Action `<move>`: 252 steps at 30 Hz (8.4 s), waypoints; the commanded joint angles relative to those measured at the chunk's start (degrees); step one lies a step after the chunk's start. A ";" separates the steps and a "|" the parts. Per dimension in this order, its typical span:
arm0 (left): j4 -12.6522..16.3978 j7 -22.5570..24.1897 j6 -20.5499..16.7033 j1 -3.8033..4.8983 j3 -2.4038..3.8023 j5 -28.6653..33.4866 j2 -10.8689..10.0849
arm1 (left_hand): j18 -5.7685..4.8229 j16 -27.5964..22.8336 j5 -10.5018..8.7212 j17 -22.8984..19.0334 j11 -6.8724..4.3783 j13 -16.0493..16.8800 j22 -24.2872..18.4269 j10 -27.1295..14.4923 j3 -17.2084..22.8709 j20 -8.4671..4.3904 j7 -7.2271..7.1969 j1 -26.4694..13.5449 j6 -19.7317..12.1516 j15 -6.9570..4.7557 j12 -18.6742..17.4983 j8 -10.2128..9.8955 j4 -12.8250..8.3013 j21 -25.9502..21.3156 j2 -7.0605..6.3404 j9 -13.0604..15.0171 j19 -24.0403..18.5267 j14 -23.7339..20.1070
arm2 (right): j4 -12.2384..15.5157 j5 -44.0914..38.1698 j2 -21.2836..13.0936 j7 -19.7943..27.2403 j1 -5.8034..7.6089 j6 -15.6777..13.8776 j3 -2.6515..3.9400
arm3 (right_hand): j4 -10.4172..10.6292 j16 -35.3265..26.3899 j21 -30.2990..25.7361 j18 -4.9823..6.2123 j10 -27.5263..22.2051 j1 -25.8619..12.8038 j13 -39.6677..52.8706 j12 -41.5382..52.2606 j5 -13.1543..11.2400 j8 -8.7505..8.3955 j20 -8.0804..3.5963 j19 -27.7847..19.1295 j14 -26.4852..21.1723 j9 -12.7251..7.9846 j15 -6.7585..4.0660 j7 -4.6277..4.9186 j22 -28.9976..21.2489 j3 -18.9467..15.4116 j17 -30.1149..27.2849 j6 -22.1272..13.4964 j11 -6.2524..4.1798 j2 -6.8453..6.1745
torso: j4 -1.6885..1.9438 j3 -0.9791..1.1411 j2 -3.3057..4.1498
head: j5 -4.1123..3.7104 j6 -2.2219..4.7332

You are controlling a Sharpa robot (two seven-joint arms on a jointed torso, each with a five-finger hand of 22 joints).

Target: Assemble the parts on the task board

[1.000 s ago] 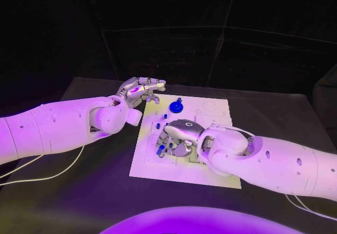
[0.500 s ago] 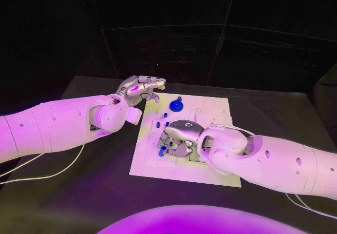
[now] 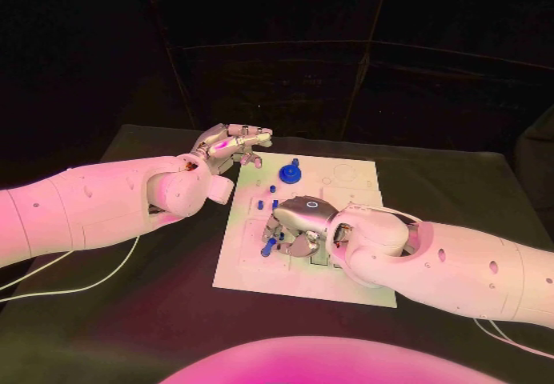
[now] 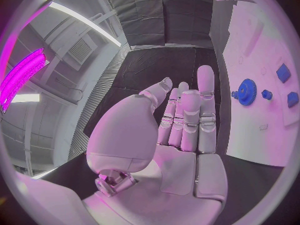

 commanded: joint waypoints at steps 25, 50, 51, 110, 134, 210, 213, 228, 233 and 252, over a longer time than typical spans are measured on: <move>0.14 -0.01 0.89 0.08 0.04 -0.17 -0.14 | 0.32 -0.32 0.15 -0.06 0.06 -0.05 -0.10 -0.36 -0.03 0.37 0.03 0.40 -0.20 0.05 0.38 0.20 -0.19 -0.21 0.04 0.02 -0.20 -0.52 | -0.42 -4.19 1.91 -3.34 0.09 1.99 -1.28 | 0.71 -0.68 -0.77 -0.23 -4.20 -4.53 -0.30 -4.01 1.09 -1.02 1.15 -1.09 0.21 -0.35 1.19 1.39 -1.55 -0.71 -1.76 -4.21 1.76 -3.16 | 0.03 -0.06 -0.02 | 0.08 -0.24; 0.20 -0.58 1.50 0.07 0.03 -0.17 -0.46 | 0.32 -0.22 0.14 0.05 0.08 -0.06 -0.12 -0.45 -0.10 0.38 0.05 0.33 -0.26 0.07 0.43 0.21 -0.18 -0.25 0.03 0.02 -0.19 -0.50 | 6.40 5.87 -9.26 -0.80 1.04 -16.55 -1.18 | 2.50 -7.15 -6.20 1.24 -7.07 -3.16 0.54 -0.17 4.31 0.14 1.41 -4.55 -0.97 0.16 1.21 1.55 -9.05 -14.61 -10.04 -11.59 1.80 -0.93 | -0.06 -0.10 -0.06 | -1.44 0.81; 0.20 -0.57 1.50 0.07 0.03 -0.17 -0.49 | 0.32 -0.22 0.14 0.05 0.08 -0.06 -0.12 -0.45 -0.10 0.38 0.05 0.33 -0.26 0.07 0.43 0.21 -0.18 -0.25 0.03 0.02 -0.19 -0.50 | 7.08 8.33 -10.71 -1.12 1.49 -16.78 -1.17 | 2.92 -6.53 -5.71 1.08 -5.55 -3.49 0.65 0.58 4.41 0.73 1.35 -4.07 -0.72 0.36 1.20 1.79 -8.31 -14.65 -9.24 -10.22 1.80 -0.77 | -0.09 -0.10 -0.05 | -1.57 0.81; 0.53 -0.06 1.87 -0.31 -0.12 -1.41 -0.94 | 0.33 -0.17 0.13 0.00 0.07 -0.04 -0.16 -0.45 -0.19 0.40 0.04 0.25 -0.29 0.08 0.60 0.28 -0.19 -0.29 0.04 0.03 -0.17 -0.52 | 10.81 14.96 -23.08 -27.72 -2.49 -0.80 -1.39 | 15.61 14.42 7.12 -3.17 13.26 -14.94 69.70 64.97 10.88 15.39 -2.44 7.18 3.50 7.83 -2.89 -3.11 11.82 -36.83 19.09 -6.32 -3.50 1.68 | -1.11 0.01 -0.40 | -5.33 0.39; 0.60 -0.21 2.04 -0.52 -0.14 -1.41 -1.26 | 0.34 -0.16 0.19 -0.14 0.04 -0.05 -0.20 -0.56 -0.14 0.41 0.00 0.38 -0.34 0.07 0.72 0.36 -0.30 -0.35 0.18 0.03 -0.16 -0.62 | 14.46 23.51 -23.87 -20.82 -3.20 -16.88 -1.34 | 15.35 14.76 7.44 -3.31 13.43 -9.85 70.42 64.19 28.00 18.36 -2.92 7.57 3.55 11.47 -3.46 -3.88 12.51 -36.39 19.73 -6.18 -4.21 4.80 | -1.11 -0.13 -0.44 | -5.60 0.78; 0.29 -0.42 2.18 -0.54 -0.15 -1.41 -0.55 | 0.35 -0.12 0.21 -0.10 0.04 -0.05 -0.21 -0.60 -0.11 0.41 0.00 0.43 -0.35 0.06 0.75 0.38 -0.34 -0.36 0.23 0.03 -0.16 -0.61 | 12.38 23.23 -20.78 -20.20 -2.88 -17.39 -1.23 | 13.35 12.91 6.07 -2.88 12.43 -10.11 68.51 59.01 9.96 19.18 -3.21 6.49 3.13 17.74 -3.57 -3.86 10.79 -36.07 17.33 -8.36 -4.22 3.36 | -1.37 -0.08 -0.54 | -4.97 1.18; 0.22 -0.39 2.16 -0.56 -0.15 -1.41 -0.58 | 0.35 -0.12 0.21 -0.10 0.04 -0.05 -0.21 -0.60 -0.11 0.41 0.00 0.43 -0.35 0.06 0.75 0.38 -0.34 -0.36 0.23 0.03 -0.16 -0.61 | 12.72 25.46 -23.74 -19.02 -1.98 -17.00 -1.22 | 13.27 12.95 6.02 -2.86 12.31 -9.44 68.50 58.87 11.98 18.65 -3.01 6.44 3.15 17.58 -3.40 -3.67 10.73 -36.28 17.39 -8.47 -4.04 3.84 | -1.40 -0.06 -0.55 | -5.44 1.28; 0.06 -0.28 2.08 -0.88 -0.19 -1.87 -0.35 | 0.35 -0.12 0.21 -0.10 0.04 -0.05 -0.21 -0.60 -0.11 0.41 0.00 0.43 -0.35 0.06 0.75 0.38 -0.34 -0.36 0.23 0.03 -0.16 -0.61 | 13.00 18.13 -31.66 -19.58 -0.62 -9.84 -1.27 | 13.29 14.64 7.27 -3.35 13.26 -8.18 70.25 60.74 14.24 16.65 -2.65 7.71 3.69 16.51 -3.12 -3.41 12.79 -37.25 20.40 -7.68 -3.80 5.04 | -1.50 0.08 -0.41 | -6.75 2.05; 0.10 -0.25 2.09 -0.95 -0.19 -2.05 -0.41 | 0.35 -0.12 0.21 -0.10 0.04 -0.05 -0.21 -0.60 -0.11 0.41 0.00 0.43 -0.35 0.06 0.75 0.38 -0.34 -0.36 0.23 0.03 -0.16 -0.61 | 12.18 15.82 -31.05 -20.82 -0.67 -7.91 -1.30 | 13.28 14.59 7.21 -3.33 13.14 -8.03 70.04 60.43 14.62 16.54 -2.66 7.64 3.65 16.43 -3.15 -3.48 12.69 -37.42 20.29 -7.28 -3.85 5.07 | -1.41 0.00 -0.42 | -6.93 1.90; 0.23 -0.22 2.16 -1.03 -0.20 -2.14 -0.84 | 0.35 -0.08 0.21 -0.23 0.05 -0.06 -0.25 -0.70 -0.12 0.42 0.02 0.41 -0.40 0.07 0.91 0.48 -0.41 -0.42 0.28 0.04 -0.15 -0.69 | 10.31 11.93 -28.11 -23.11 -2.49 -3.64 -1.36 | 13.59 14.04 6.74 -3.15 12.40 -7.98 68.85 58.60 11.83 15.69 -2.71 7.12 3.37 15.94 -3.23 -3.62 12.01 -38.99 19.49 -5.98 -3.95 4.69 | -1.33 -0.03 -0.47 | -7.10 1.95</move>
